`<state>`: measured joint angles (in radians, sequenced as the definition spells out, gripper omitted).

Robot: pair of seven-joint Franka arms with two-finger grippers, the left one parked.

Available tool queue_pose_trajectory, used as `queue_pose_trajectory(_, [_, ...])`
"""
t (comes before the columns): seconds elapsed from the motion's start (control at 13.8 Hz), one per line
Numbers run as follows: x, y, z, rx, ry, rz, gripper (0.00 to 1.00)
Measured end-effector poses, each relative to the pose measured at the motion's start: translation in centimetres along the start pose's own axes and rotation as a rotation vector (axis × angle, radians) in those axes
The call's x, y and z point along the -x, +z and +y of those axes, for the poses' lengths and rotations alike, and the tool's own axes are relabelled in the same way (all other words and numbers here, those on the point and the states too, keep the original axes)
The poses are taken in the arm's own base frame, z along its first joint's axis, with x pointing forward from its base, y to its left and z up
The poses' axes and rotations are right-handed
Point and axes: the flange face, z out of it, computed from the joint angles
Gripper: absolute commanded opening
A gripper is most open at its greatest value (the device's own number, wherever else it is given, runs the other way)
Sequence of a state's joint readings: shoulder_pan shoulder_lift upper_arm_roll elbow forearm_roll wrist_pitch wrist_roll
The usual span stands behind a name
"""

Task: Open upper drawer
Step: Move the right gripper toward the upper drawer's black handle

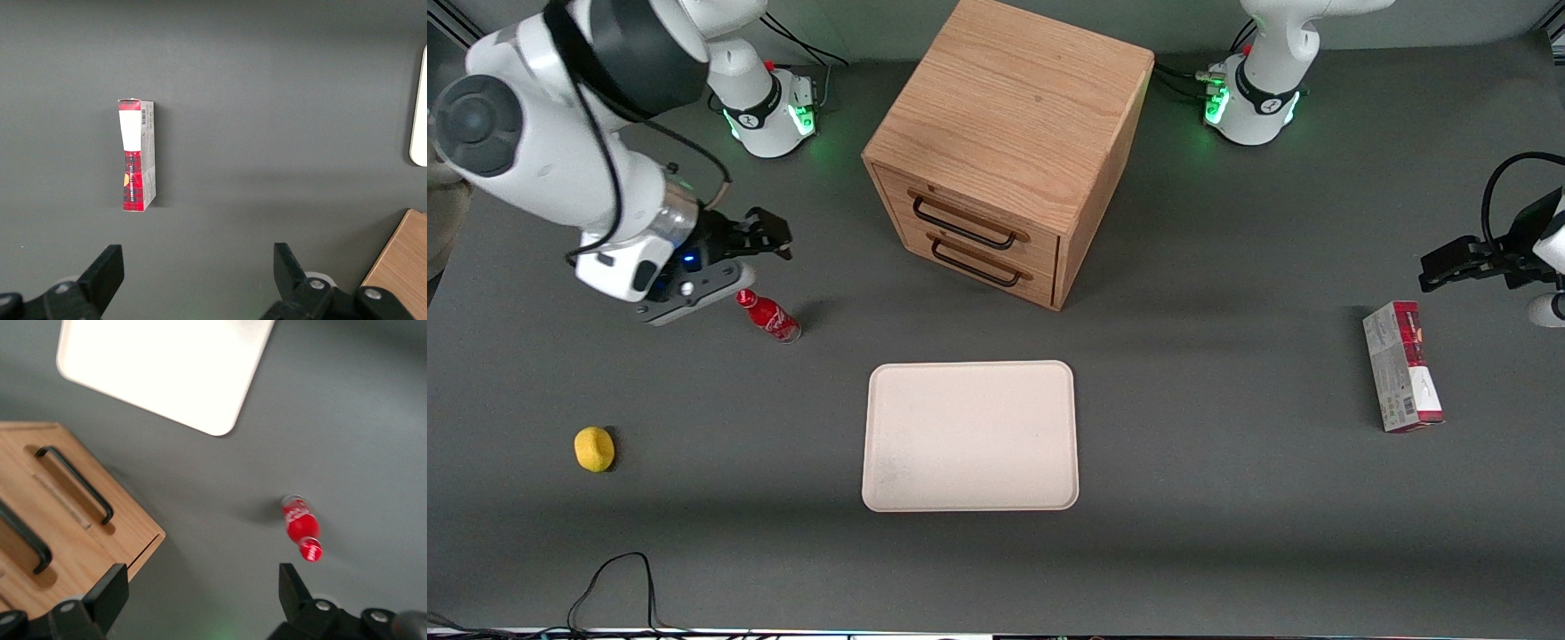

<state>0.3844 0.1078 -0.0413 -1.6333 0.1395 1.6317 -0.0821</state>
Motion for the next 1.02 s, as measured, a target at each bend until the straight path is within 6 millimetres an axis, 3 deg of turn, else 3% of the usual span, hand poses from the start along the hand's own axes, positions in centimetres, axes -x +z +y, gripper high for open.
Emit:
queue_pose_trajectory(0.29, [-1.3, 1.8, -3.0, -0.125, -0.178, -0.013, 1.0])
queue_pose_trajectory(0.51, [-2.6, 3.0, -4.2, -0.202, -0.21, -0.015, 1.0])
queue_pose_trajectory(0.8, [-4.5, 4.8, -8.1, -0.262, -0.269, -0.028, 1.0])
queue_pose_trajectory(1.02, [-6.4, 6.7, -9.1, -0.333, -0.28, -0.037, 1.0])
